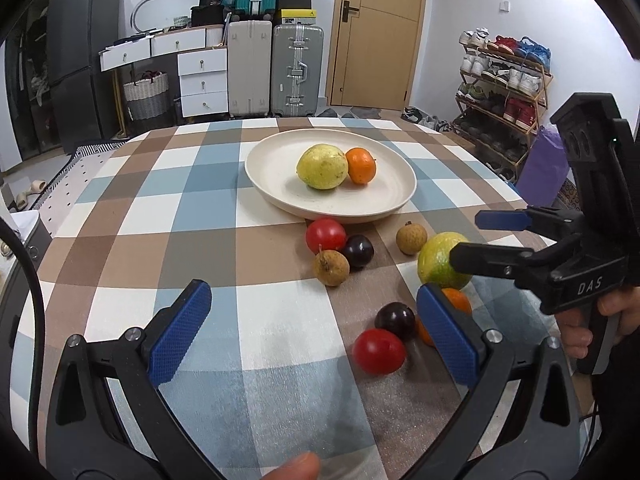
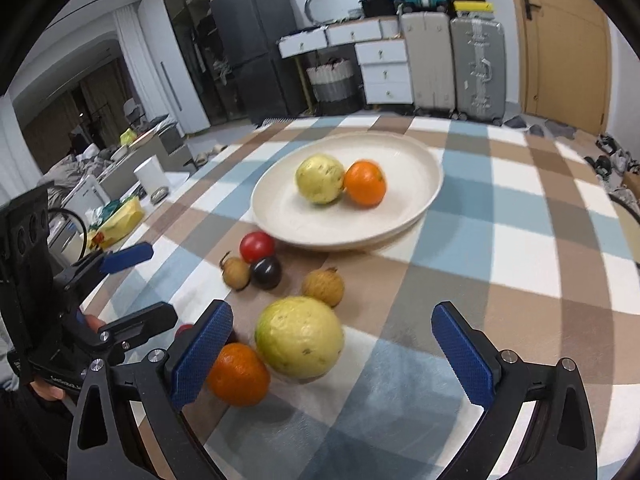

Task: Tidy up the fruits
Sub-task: 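Grasp the red tomato with the left tool while the right tool grasps the yellow citrus, then carry the tomato and yellow citrus with both tools onto the plate, then open both tools releasing the fruits on the plate and withdraw, then grasp the brown pear with the left tool while the right tool grasps a small brown fruit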

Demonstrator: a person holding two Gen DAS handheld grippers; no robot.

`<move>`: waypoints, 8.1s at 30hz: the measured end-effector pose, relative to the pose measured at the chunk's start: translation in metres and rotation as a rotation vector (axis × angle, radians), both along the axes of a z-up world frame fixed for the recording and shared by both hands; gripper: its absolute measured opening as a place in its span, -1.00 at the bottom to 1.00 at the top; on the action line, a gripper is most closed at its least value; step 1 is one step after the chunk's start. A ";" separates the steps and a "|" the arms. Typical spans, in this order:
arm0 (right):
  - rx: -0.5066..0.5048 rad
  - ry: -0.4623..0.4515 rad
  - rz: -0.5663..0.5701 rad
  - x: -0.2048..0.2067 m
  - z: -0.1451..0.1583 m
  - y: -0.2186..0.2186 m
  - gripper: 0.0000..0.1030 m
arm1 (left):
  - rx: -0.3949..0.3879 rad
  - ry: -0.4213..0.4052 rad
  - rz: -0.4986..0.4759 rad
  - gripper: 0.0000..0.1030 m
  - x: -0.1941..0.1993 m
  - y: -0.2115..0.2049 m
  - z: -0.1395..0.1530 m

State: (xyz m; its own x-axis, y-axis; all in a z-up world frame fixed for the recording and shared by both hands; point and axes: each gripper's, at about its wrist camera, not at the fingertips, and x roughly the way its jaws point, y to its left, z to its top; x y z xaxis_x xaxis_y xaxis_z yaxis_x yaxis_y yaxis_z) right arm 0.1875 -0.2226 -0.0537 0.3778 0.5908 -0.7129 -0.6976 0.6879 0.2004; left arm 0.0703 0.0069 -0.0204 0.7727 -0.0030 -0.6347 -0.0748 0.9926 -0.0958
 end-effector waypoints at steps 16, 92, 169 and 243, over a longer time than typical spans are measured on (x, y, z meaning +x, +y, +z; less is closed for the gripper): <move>0.030 0.116 0.061 0.001 -0.014 0.006 0.54 | -0.037 0.104 -0.131 0.99 0.001 -0.016 -0.015; 0.097 -0.086 -0.085 0.015 0.034 -0.006 0.02 | -0.063 -0.049 -0.060 -0.44 0.052 0.011 0.025; 0.063 -0.094 -0.215 0.082 0.009 0.027 0.88 | -0.027 -0.028 0.084 0.99 0.111 0.047 0.004; -0.066 0.035 0.057 0.020 -0.023 0.035 -0.14 | -0.060 0.195 -0.129 -0.01 0.074 0.012 -0.030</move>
